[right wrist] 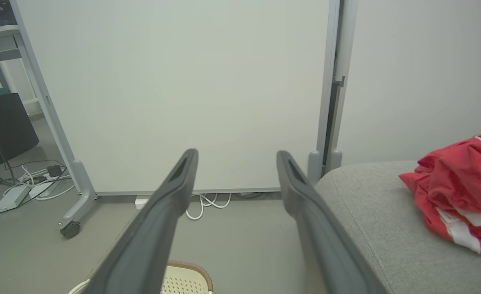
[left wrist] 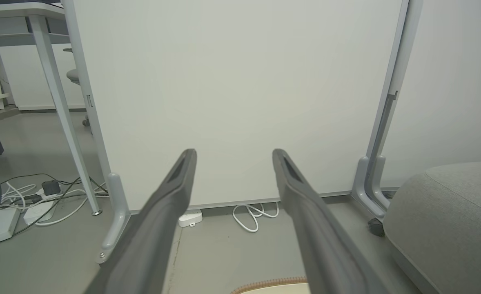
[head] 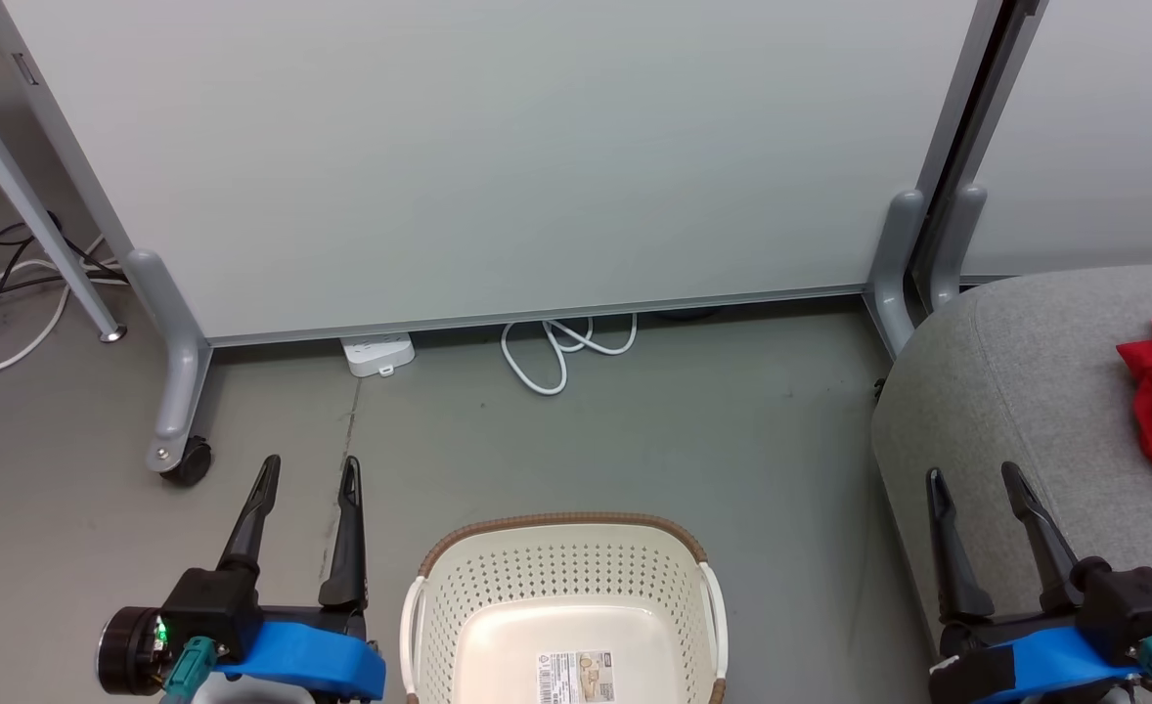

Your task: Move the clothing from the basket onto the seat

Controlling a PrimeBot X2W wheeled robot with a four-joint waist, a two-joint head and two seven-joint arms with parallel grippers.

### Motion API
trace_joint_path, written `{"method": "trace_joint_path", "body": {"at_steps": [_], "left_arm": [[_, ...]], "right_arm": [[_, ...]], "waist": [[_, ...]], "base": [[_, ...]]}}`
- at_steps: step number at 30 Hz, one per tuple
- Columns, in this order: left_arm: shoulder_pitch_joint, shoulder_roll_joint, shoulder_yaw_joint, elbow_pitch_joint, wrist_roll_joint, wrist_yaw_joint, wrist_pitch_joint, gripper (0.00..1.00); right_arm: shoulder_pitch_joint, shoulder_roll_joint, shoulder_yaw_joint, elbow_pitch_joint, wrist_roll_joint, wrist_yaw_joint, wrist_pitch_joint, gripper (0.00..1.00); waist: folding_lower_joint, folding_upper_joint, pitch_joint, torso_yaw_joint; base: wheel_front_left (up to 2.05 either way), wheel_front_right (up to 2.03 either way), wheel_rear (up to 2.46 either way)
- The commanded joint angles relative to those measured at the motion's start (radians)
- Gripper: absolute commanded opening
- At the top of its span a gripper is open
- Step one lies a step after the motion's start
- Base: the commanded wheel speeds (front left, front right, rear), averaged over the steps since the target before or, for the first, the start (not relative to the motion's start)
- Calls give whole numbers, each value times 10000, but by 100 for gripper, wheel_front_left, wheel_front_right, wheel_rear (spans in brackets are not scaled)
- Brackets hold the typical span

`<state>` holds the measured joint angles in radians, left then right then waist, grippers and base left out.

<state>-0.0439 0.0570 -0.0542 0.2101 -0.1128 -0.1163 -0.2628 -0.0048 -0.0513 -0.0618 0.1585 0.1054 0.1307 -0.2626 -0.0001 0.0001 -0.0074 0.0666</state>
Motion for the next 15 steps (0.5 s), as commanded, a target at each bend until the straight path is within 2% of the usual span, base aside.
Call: {"method": "trace_joint_path", "body": {"at_steps": [1, 8, 9, 15], "left_arm": [[55, -15, 21, 37, 39, -68, -28, 100], [52, -50, 33, 79, 131, -95, -28, 100], [46, -52, 18, 56, 151, -88, -28, 0], [170, -54, 94, 441, -319, -71, 183, 0]], "right_arm": [[150, 14, 15, 41, 57, 1, -33, 100], [91, 15, 30, 99, 139, 1, -33, 100], [89, 15, 33, 98, 150, 1, -33, 0], [14, 34, -26, 519, 471, 0, 178, 0]], "waist": [[1, -1, -21, -12], [1, -1, -75, -53], [1, -1, -74, -54], [1, -1, -76, -63]], "base": [[0, 0, 0], [0, 0, 0], [0, 0, 0], [0, 0, 0]]}}
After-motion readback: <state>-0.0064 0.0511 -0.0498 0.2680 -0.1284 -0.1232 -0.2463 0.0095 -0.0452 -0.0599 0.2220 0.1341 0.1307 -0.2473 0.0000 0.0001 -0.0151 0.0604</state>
